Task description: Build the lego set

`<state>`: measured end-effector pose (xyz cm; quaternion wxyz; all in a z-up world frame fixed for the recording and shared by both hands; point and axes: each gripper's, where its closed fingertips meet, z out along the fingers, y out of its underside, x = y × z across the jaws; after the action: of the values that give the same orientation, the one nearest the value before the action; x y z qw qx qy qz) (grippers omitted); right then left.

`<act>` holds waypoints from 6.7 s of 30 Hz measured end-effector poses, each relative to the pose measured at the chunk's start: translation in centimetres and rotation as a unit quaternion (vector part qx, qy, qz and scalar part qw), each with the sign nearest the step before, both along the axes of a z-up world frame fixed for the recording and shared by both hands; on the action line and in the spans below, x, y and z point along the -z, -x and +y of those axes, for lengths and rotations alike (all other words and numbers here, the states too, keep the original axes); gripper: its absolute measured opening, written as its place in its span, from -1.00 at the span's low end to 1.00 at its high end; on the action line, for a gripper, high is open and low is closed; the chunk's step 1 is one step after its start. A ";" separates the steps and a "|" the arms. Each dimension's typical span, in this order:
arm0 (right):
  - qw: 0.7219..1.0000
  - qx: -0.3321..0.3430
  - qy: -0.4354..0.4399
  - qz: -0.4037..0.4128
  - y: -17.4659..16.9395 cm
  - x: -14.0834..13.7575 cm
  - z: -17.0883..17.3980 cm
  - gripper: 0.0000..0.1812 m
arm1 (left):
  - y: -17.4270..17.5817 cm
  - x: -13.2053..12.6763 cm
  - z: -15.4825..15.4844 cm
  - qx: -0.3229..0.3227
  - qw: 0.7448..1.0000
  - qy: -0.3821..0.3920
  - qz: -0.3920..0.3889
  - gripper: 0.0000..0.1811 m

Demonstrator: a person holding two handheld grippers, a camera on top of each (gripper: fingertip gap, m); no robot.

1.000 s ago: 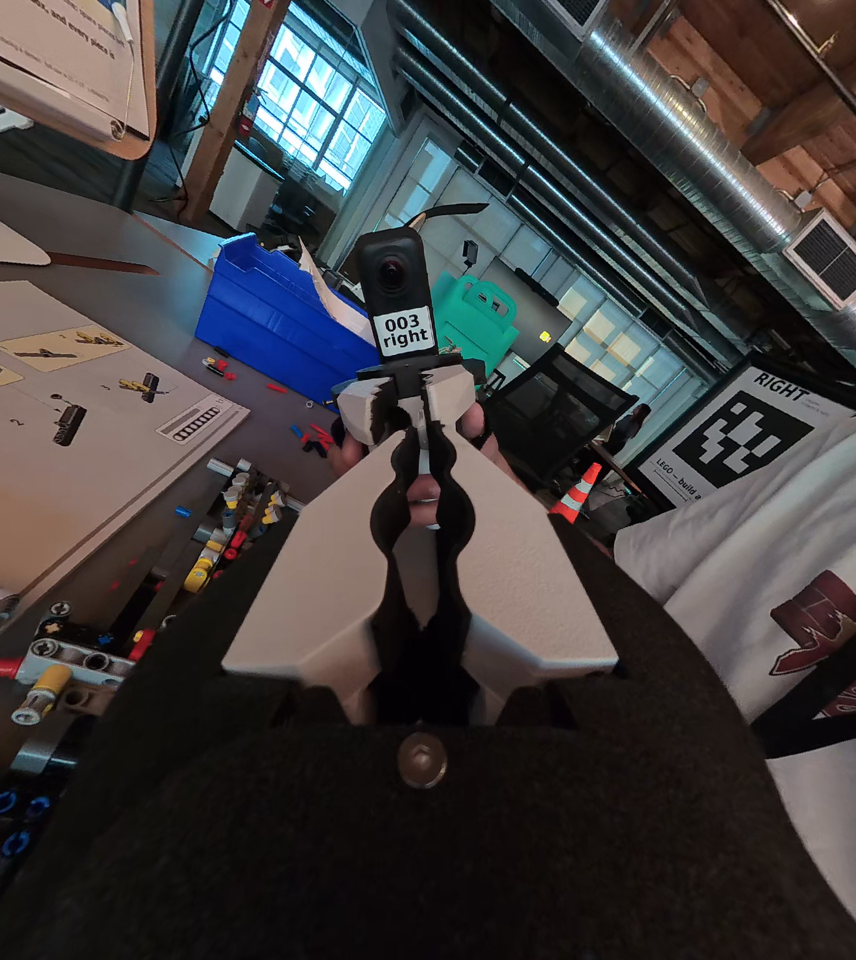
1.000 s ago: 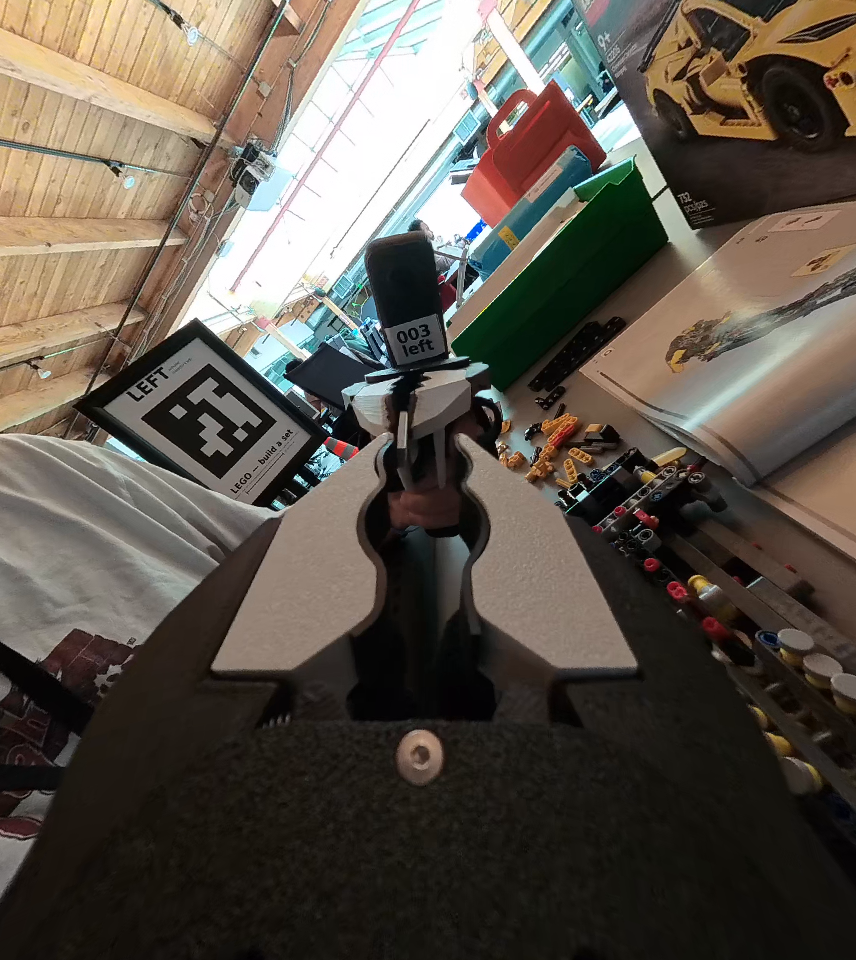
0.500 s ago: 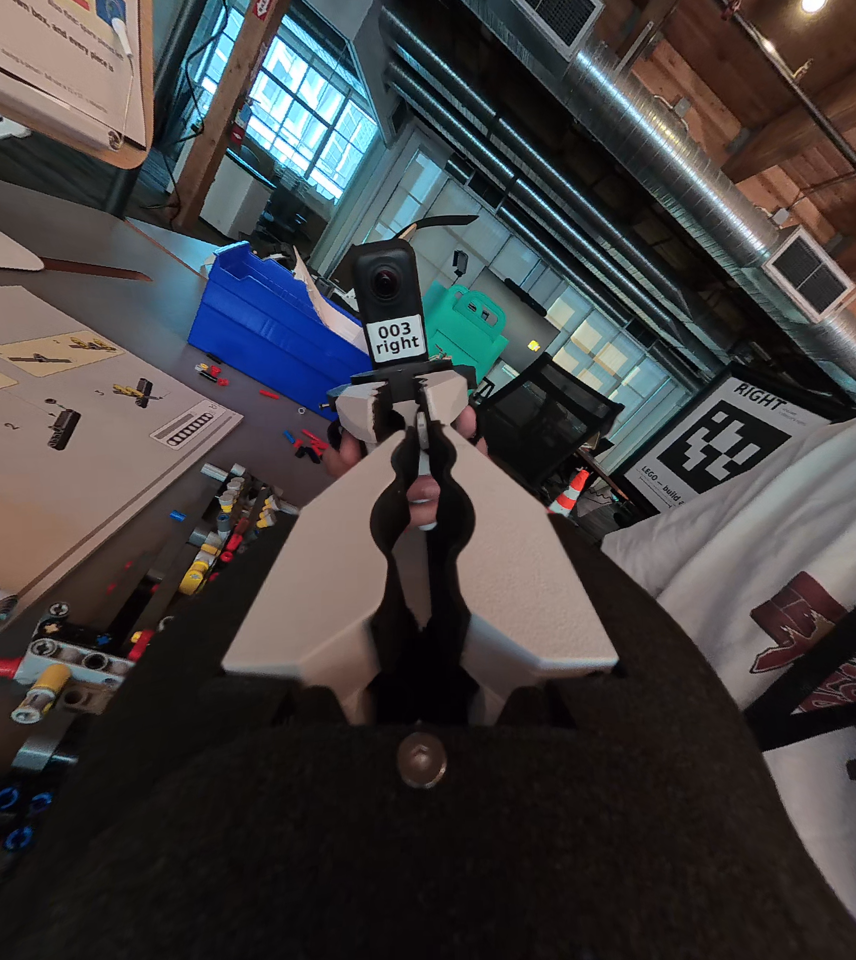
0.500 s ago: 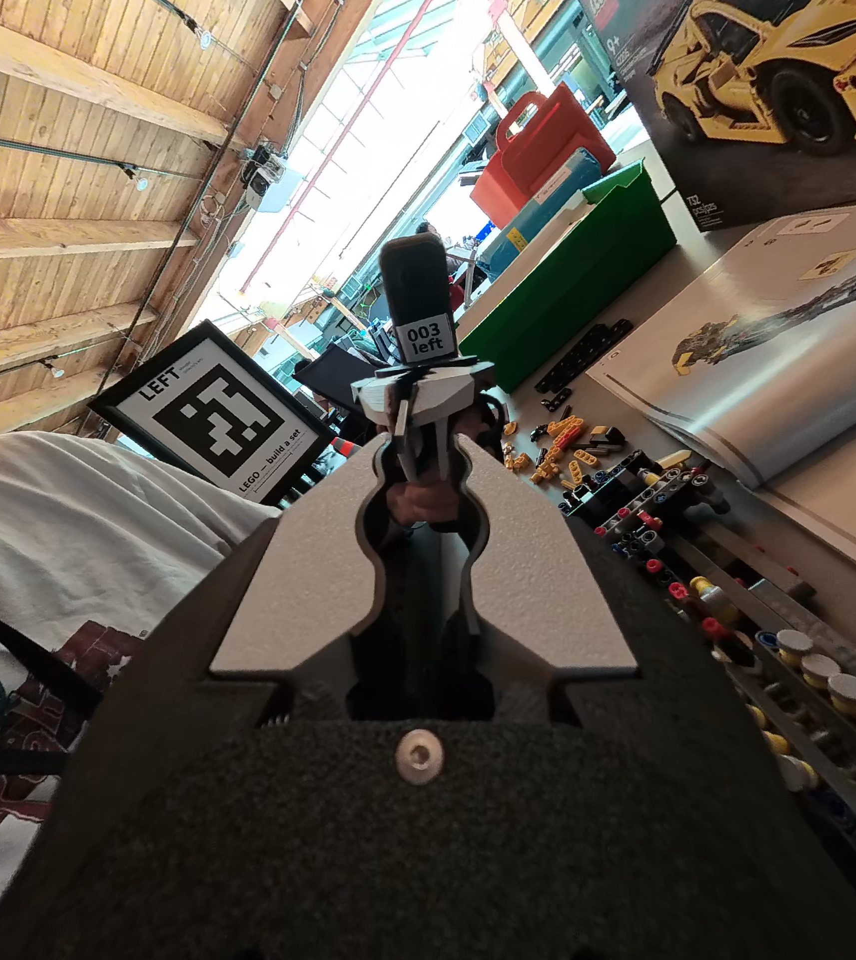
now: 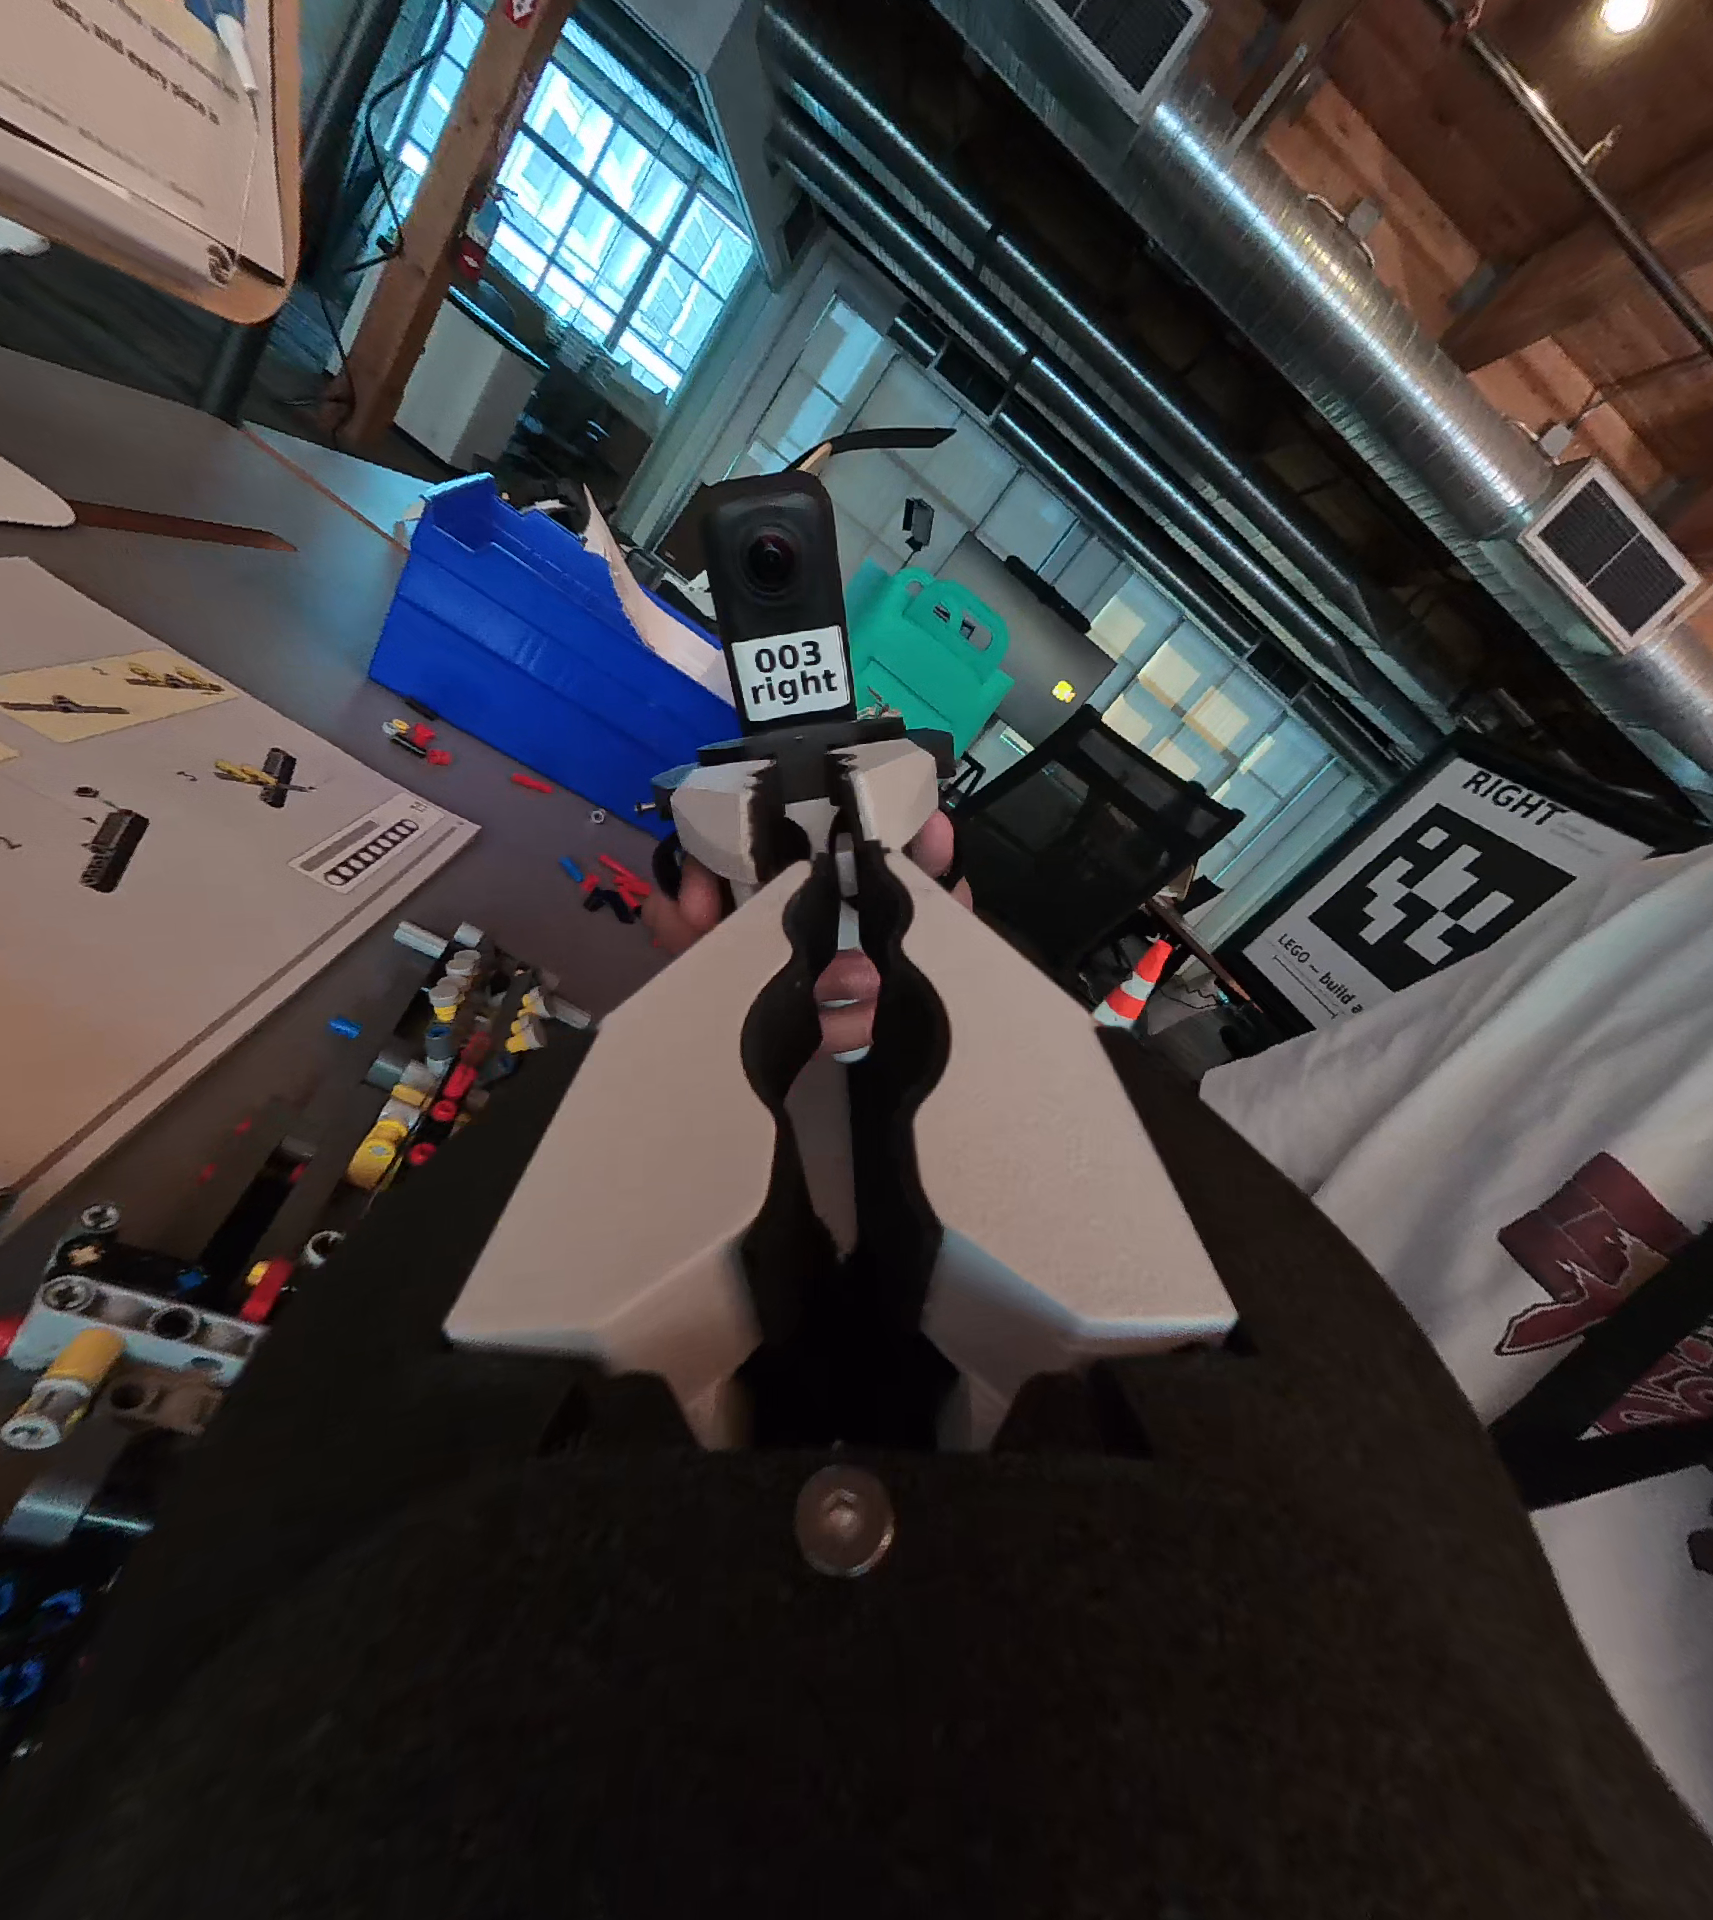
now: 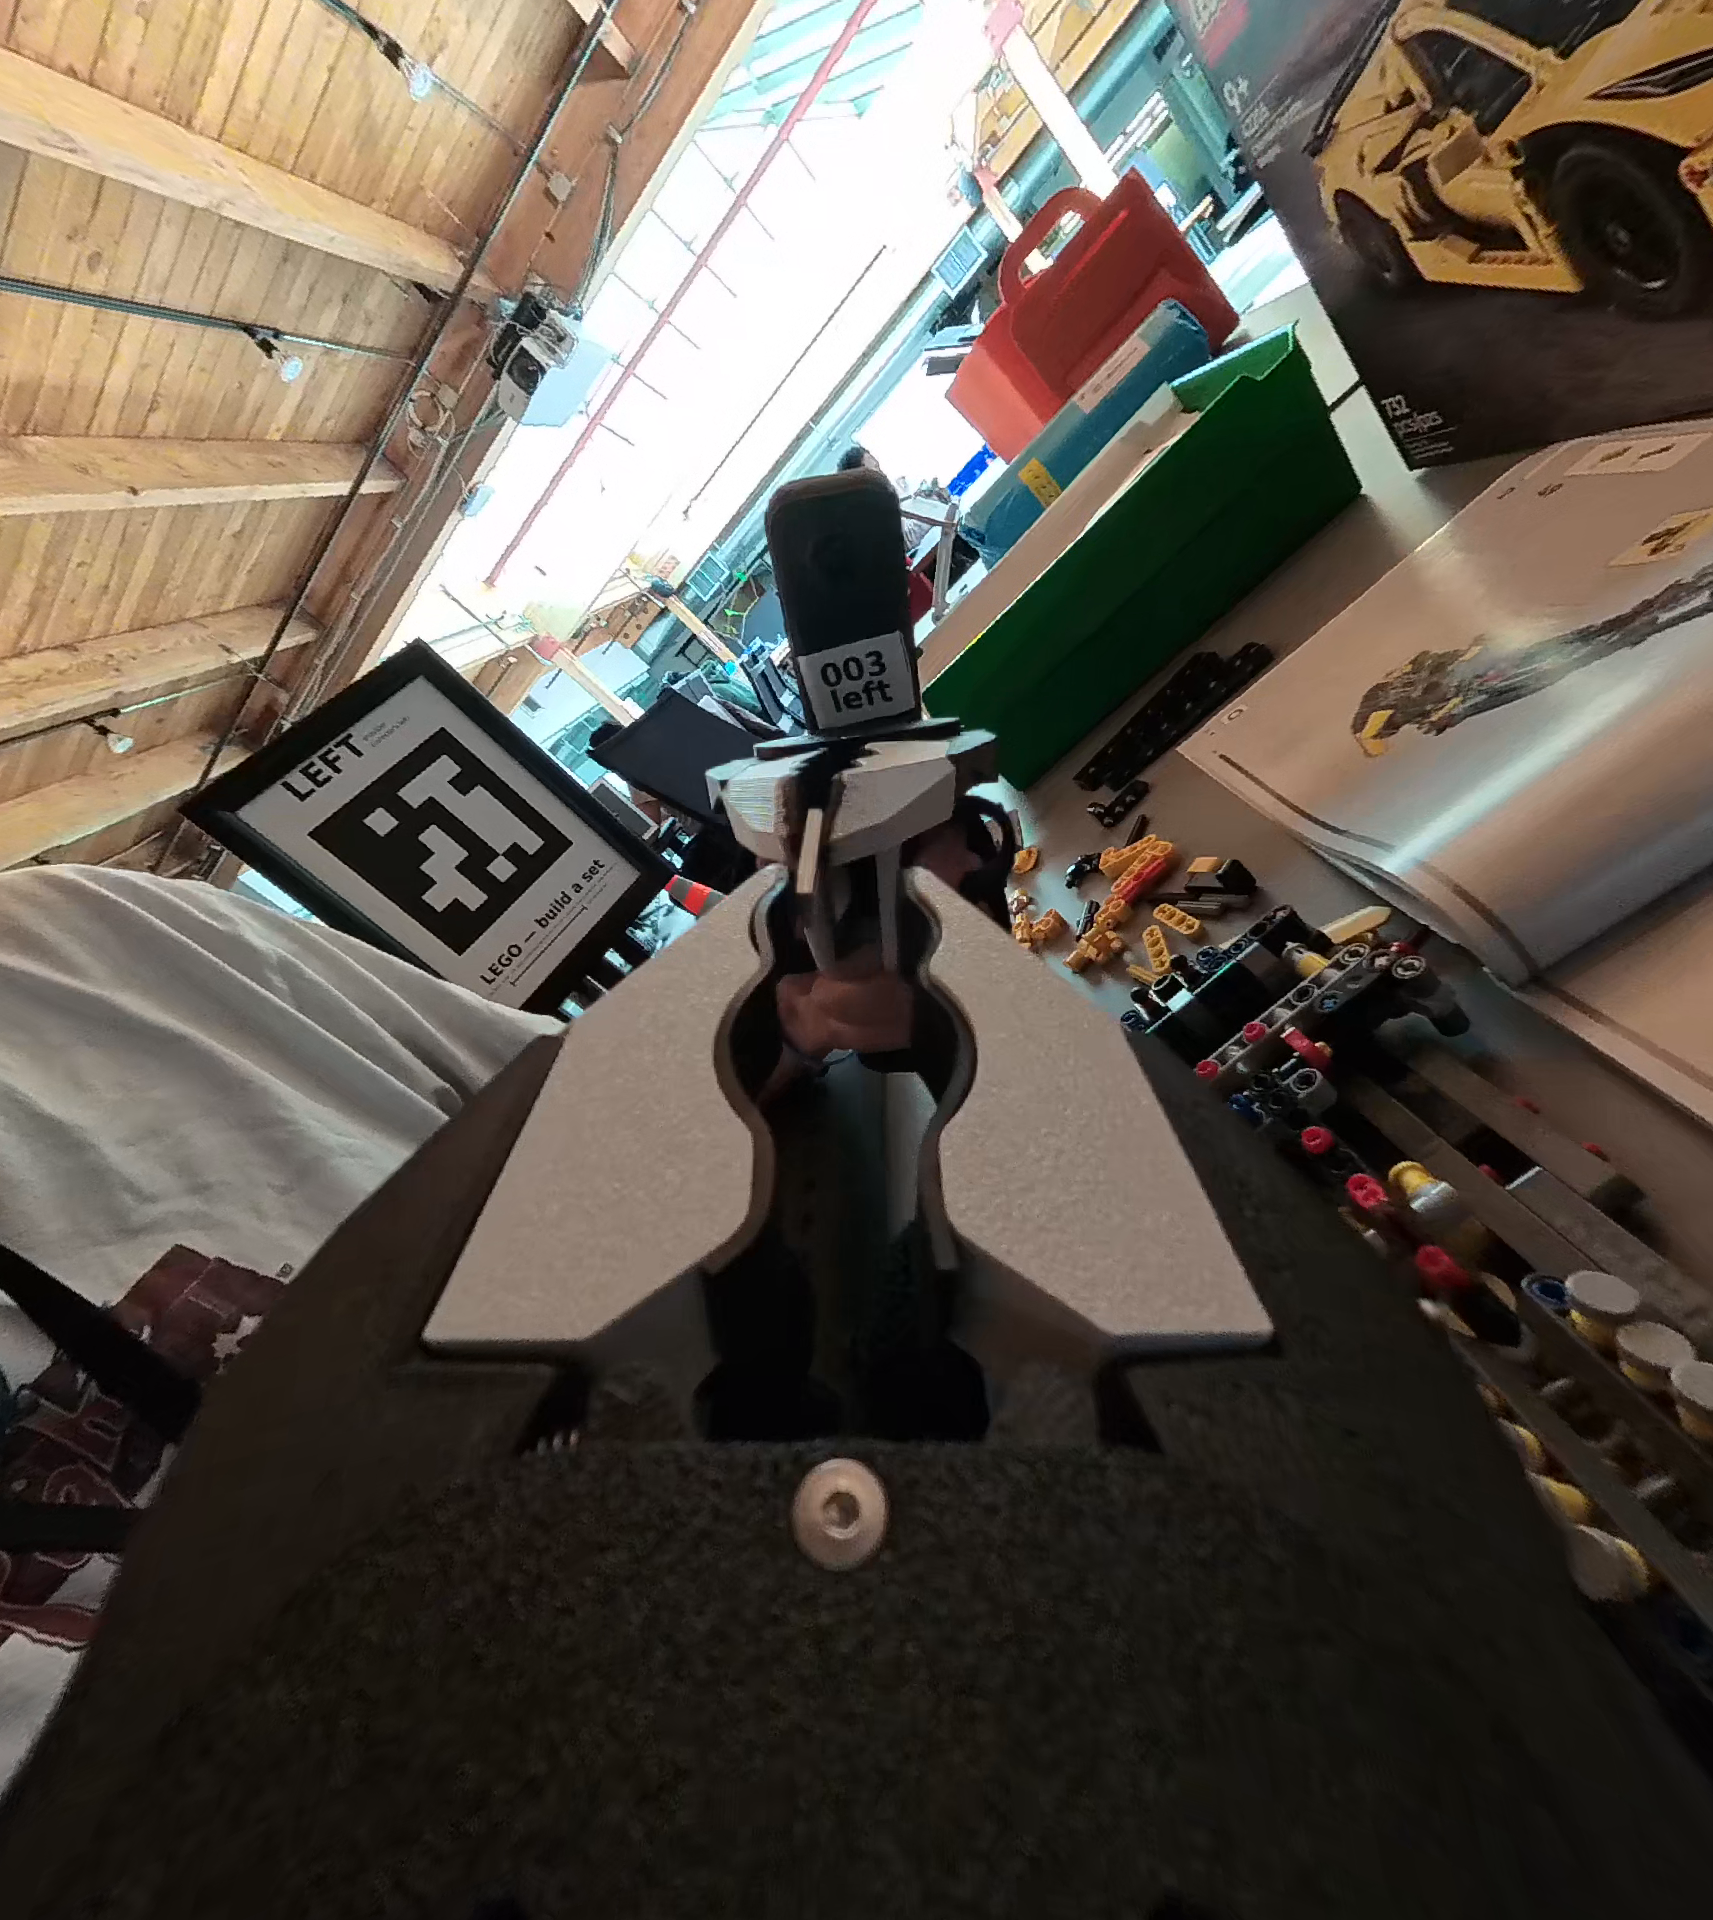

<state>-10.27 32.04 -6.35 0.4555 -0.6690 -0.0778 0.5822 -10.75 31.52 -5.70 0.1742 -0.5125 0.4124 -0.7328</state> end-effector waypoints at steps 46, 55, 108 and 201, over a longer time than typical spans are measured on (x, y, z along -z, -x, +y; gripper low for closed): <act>0.998 -0.013 0.007 0.057 -0.7 -0.9 -0.3 -0.97 | 1.3 -1.0 1.9 -0.049 0.996 -0.073 -0.020 -0.76; 0.999 -0.018 0.008 0.031 -0.1 -0.4 -0.4 -0.98 | 0.7 0.2 0.6 -0.012 0.997 -0.069 0.008 -0.79; 0.862 0.124 -0.253 -0.421 0.5 4.2 1.6 -0.81 | 0.3 4.7 2.1 0.032 0.987 0.086 0.131 -0.99; 0.997 0.077 0.005 -0.022 -1.1 1.2 1.1 -0.99 | -1.2 4.4 2.0 -0.199 0.839 -0.495 0.106 -0.76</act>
<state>-9.14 33.19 -7.59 0.4938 -0.6875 -0.0334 0.5314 -9.52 33.53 -10.11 0.5018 -0.5032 0.6256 -0.3220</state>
